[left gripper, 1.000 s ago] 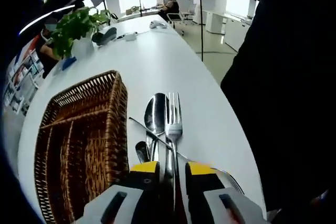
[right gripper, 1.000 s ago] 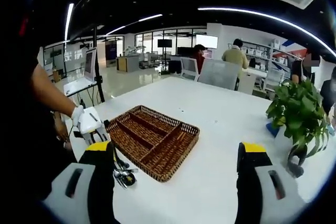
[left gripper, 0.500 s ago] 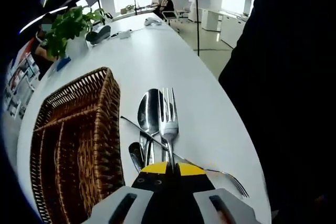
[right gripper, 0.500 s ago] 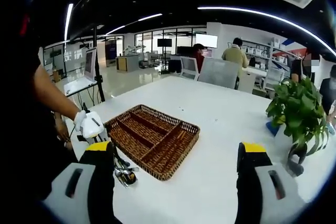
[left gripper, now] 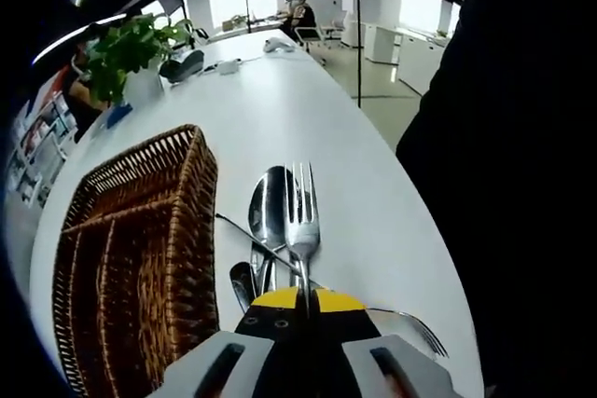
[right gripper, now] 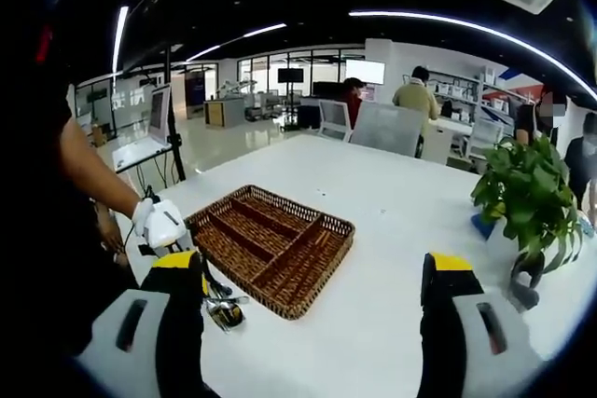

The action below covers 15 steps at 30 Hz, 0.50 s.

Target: Arrange the knives, forks, and spoons in their matching storage slots by inserting each utensil handle-first until every utensil is classified and aligned in the correct compartment

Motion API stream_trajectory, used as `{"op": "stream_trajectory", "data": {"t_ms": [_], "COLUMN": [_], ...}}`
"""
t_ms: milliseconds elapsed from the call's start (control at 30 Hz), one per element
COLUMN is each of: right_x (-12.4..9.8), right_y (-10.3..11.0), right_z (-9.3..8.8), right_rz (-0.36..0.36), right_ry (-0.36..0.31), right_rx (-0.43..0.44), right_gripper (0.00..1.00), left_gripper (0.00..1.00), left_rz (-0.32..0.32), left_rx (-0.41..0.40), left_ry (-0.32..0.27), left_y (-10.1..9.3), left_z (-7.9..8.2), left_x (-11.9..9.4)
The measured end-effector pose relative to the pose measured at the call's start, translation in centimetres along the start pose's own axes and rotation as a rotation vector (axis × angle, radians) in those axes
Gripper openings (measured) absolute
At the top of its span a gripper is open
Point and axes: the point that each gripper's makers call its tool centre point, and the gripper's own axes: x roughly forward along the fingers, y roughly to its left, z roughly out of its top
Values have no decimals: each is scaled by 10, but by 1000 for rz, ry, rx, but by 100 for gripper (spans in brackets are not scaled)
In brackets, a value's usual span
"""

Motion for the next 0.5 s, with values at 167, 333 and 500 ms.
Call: {"op": "stream_trajectory", "data": {"t_ms": [167, 333, 500], "right_x": [-1, 1, 3], "right_y": [0, 2, 6], "right_z": [1, 3, 5], "right_rz": [-3, 1, 10], "right_ry": [0, -3, -7], "right_rx": [-3, -8, -14], "right_gripper": [99, 99, 99], "left_gripper": [1, 0, 0], "left_rz": [30, 56, 67], "left_rx": [-34, -72, -103], "left_ry": [-12, -35, -71], "left_y": [3, 10, 13], "left_z": [3, 11, 19], "left_x": [-2, -12, -21]}}
